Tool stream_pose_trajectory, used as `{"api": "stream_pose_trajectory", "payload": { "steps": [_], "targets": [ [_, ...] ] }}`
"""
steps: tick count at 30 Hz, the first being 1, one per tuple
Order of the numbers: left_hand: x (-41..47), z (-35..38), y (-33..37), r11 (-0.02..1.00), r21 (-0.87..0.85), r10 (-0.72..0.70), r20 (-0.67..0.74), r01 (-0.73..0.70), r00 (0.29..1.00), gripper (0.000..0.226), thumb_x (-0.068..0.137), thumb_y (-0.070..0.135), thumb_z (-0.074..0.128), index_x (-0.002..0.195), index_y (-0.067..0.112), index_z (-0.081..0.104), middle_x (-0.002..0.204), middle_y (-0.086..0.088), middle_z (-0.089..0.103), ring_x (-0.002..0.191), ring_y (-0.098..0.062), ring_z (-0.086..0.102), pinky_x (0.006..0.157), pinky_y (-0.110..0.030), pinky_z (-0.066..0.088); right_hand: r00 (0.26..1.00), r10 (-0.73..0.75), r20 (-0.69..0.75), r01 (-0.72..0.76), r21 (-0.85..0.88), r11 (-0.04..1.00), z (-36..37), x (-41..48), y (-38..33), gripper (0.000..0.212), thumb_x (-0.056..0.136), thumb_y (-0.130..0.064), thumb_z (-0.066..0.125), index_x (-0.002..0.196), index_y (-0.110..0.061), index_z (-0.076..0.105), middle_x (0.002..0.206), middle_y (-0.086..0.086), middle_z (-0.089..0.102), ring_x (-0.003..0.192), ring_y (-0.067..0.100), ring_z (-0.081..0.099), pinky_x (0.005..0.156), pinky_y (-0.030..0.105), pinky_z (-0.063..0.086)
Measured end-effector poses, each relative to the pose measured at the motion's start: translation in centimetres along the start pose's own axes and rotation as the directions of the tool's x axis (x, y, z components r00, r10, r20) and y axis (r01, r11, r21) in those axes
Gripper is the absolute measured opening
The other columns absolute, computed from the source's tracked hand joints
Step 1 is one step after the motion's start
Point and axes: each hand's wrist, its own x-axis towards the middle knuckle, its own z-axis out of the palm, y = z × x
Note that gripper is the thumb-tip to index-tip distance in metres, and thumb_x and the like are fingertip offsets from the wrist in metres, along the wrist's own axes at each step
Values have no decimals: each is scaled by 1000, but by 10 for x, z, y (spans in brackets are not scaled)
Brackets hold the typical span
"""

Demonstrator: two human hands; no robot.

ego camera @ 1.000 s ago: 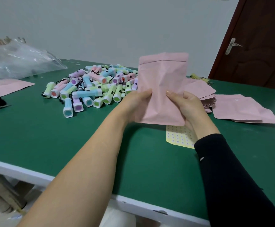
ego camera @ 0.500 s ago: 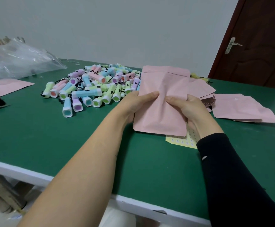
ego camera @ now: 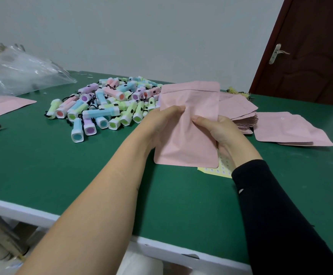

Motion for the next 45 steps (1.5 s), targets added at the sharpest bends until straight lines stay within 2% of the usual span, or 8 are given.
{"api": "stream_pose_trajectory", "payload": {
  "steps": [13, 17, 21, 26, 34, 39, 41, 45],
  "targets": [
    [3, 9, -1, 998, 0, -70, -19, 70, 997, 38, 85, 30, 66, 115, 7, 71, 111, -17, 72, 104, -39, 68, 101, -53, 48, 997, 33, -73, -39, -78, 996, 9, -5, -5, 35, 71, -38, 83, 93, -12, 74, 79, 0, 76, 70, 19, 74, 61, 27, 58],
    [-1, 10, 0, 992, 20, -122, 37, 122, 992, 37, 91, 29, 58, 116, 4, 70, 112, -17, 71, 92, -33, 69, 88, -40, 53, 994, 42, -99, -49, -79, 996, 10, -8, -6, 38, 69, -33, 84, 96, -10, 71, 77, 1, 76, 67, 19, 74, 54, 26, 57],
    [-2, 10, 2, 994, 55, -91, 2, 91, 996, 42, 84, 28, 64, 117, 2, 70, 114, -19, 71, 105, -39, 68, 101, -48, 49, 991, 71, -112, -82, -89, 993, 11, -7, -8, 51, 66, -33, 84, 108, -7, 68, 84, 5, 77, 73, 22, 75, 69, 34, 61],
    [4, 13, 5, 995, 93, 58, -136, -46, 989, 36, 63, 26, 73, 95, 11, 74, 86, -8, 77, 82, -29, 74, 80, -39, 57, 987, 84, -137, -87, -15, 996, 16, -8, -13, 47, 66, -36, 86, 96, -6, 66, 72, 3, 75, 64, 20, 73, 50, 26, 55],
    [-1, 18, 5, 966, 233, 151, -148, -114, 977, 12, 78, 27, 79, 83, 20, 70, 79, 2, 74, 70, -18, 67, 67, -28, 50, 976, 120, -184, -114, 41, 993, 13, -4, -15, 74, 57, -14, 82, 124, 6, 58, 80, 11, 74, 61, 24, 71, 53, 33, 57],
    [-6, 17, 5, 970, 194, 167, -102, -146, 981, 8, 80, 21, 79, 80, 19, 71, 73, 4, 75, 60, -11, 68, 56, -19, 50, 974, 88, -210, -99, -42, 994, 13, -4, -16, 93, 64, -19, 82, 144, -3, 37, 100, 9, 68, 80, 24, 69, 58, 27, 52],
    [-7, 16, 5, 973, 174, 169, -105, -149, 980, 10, 79, 19, 80, 85, 16, 72, 77, 1, 76, 64, -11, 71, 56, -19, 53, 973, 64, -222, -92, -117, 989, 12, -3, -16, 79, 69, -16, 76, 137, 0, 40, 89, 2, 61, 75, 20, 65, 55, 25, 48],
    [-6, 14, 4, 981, 135, 153, -115, -137, 982, 12, 79, 14, 79, 90, 15, 72, 80, 0, 77, 71, -15, 74, 61, -22, 56, 983, 10, -182, -45, -191, 981, 17, -3, -14, 17, 77, -17, 71, 84, -13, 57, 78, 1, 65, 68, 19, 65, 54, 24, 49]
  ]
}}
